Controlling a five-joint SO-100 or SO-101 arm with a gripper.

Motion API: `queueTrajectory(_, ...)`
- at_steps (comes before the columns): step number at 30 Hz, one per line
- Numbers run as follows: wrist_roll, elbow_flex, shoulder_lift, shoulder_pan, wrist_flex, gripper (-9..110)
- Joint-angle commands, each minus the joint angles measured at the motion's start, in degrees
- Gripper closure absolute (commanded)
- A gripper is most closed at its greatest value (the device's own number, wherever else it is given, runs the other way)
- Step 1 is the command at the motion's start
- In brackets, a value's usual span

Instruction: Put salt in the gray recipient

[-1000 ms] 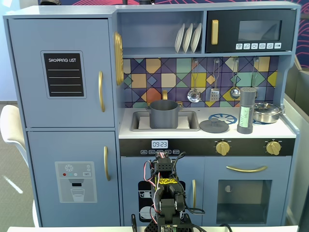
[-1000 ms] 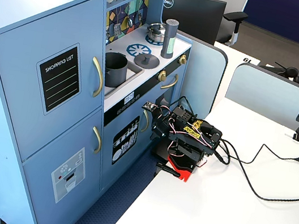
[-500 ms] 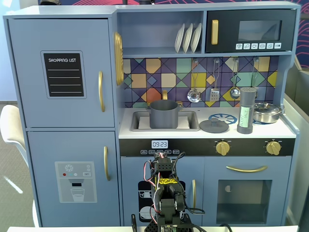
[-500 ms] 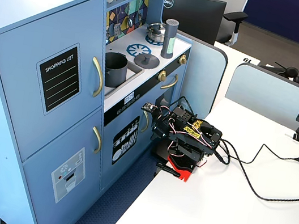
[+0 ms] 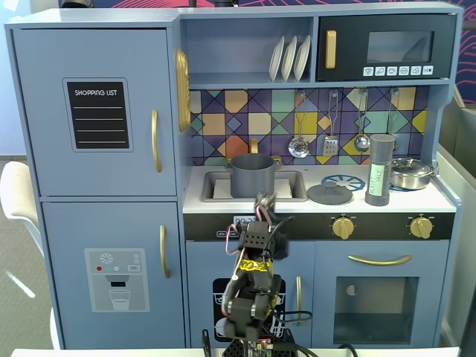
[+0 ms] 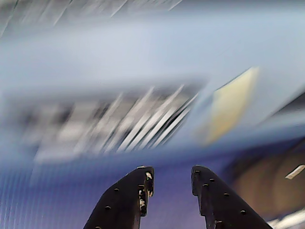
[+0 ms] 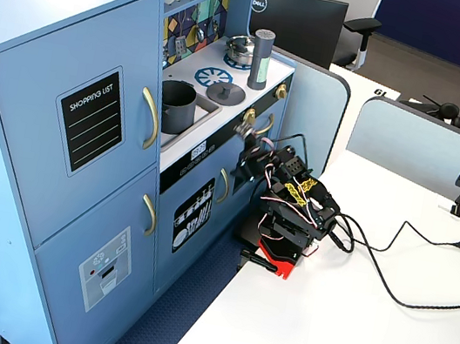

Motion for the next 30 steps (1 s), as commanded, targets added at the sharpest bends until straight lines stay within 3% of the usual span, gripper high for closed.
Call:
queueTrajectory(1, -0.9, -10.9, -1.3, 14.5, -3.4, 101)
queueTrajectory(7, 0.5, -13.0, -7.6, 30.1, -26.1, 100)
queueTrajectory(11, 2.0, -14.8, -17.1, 32.3, -44.1, 88)
queueTrajectory(17, 3.3, -17.1, -27.9, 32.4, -63.1, 58)
queueTrajectory(22, 2.3, -22.6, -37.4, 32.0, -70.0, 48)
queueTrajectory(30, 2.7, -35.7, -52.7, 33.0, -72.3, 43)
